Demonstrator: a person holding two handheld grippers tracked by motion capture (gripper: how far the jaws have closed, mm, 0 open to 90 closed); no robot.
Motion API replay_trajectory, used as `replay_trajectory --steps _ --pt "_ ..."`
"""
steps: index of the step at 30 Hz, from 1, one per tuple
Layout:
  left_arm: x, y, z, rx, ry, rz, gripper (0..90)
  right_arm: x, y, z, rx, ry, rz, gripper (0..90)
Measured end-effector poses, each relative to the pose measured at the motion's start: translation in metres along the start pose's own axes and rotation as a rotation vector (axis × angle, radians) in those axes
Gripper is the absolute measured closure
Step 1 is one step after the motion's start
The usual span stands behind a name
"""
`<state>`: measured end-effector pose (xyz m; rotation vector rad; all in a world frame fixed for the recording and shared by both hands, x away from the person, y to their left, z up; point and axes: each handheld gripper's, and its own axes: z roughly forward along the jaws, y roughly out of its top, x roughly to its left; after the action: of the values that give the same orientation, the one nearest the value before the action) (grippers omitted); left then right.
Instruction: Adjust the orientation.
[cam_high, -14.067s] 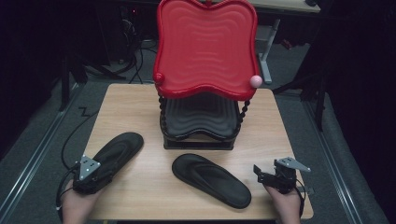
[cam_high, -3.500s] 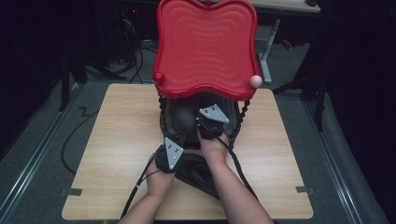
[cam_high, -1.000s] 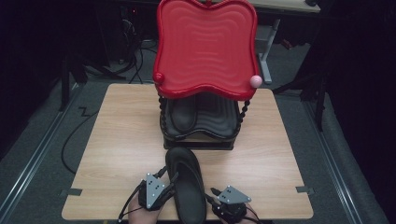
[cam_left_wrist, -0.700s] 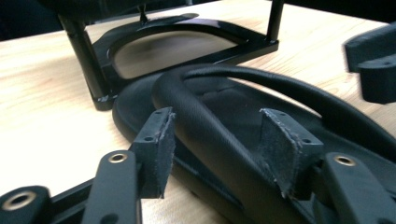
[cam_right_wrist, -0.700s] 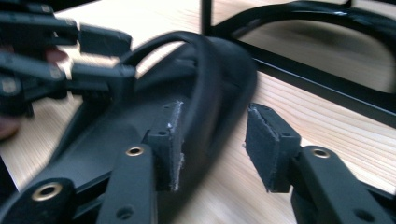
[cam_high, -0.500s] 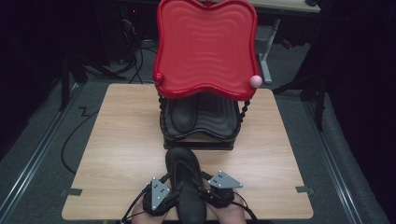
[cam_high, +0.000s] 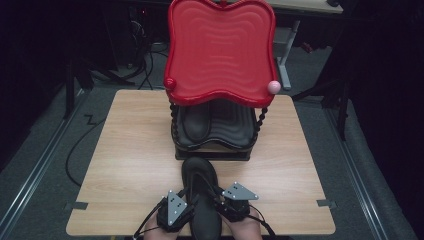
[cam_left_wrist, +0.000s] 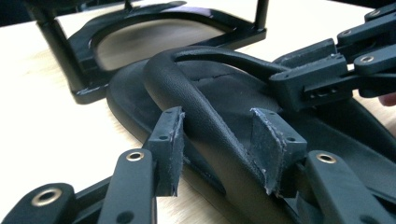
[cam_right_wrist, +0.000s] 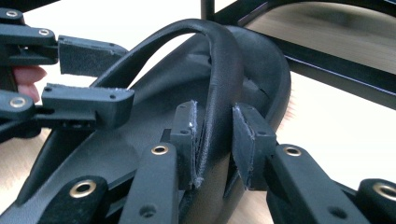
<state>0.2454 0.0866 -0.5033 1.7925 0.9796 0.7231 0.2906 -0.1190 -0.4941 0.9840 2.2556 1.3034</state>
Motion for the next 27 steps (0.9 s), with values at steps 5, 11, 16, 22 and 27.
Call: replay_trajectory --steps 5,11,16,22,27 --pt "-0.009 0.007 -0.004 -0.059 -0.023 0.034 56.7 -0.001 -0.004 -0.016 -0.026 -0.009 0.007 71.1" --pt "-0.019 0.015 -0.004 -0.113 -0.067 0.061 56.9 -0.003 -0.008 -0.038 -0.068 -0.053 -0.007 71.0" --pt "-0.027 0.022 -0.003 -0.160 -0.096 0.086 57.9 -0.004 -0.010 -0.054 -0.102 -0.089 0.005 71.2" --pt "-0.036 0.029 -0.004 -0.199 -0.117 0.111 58.8 -0.004 -0.011 -0.070 -0.131 -0.123 0.004 71.2" --pt "-0.035 0.036 -0.004 -0.229 -0.124 0.101 59.1 -0.005 -0.007 -0.077 -0.161 -0.137 0.000 71.3"
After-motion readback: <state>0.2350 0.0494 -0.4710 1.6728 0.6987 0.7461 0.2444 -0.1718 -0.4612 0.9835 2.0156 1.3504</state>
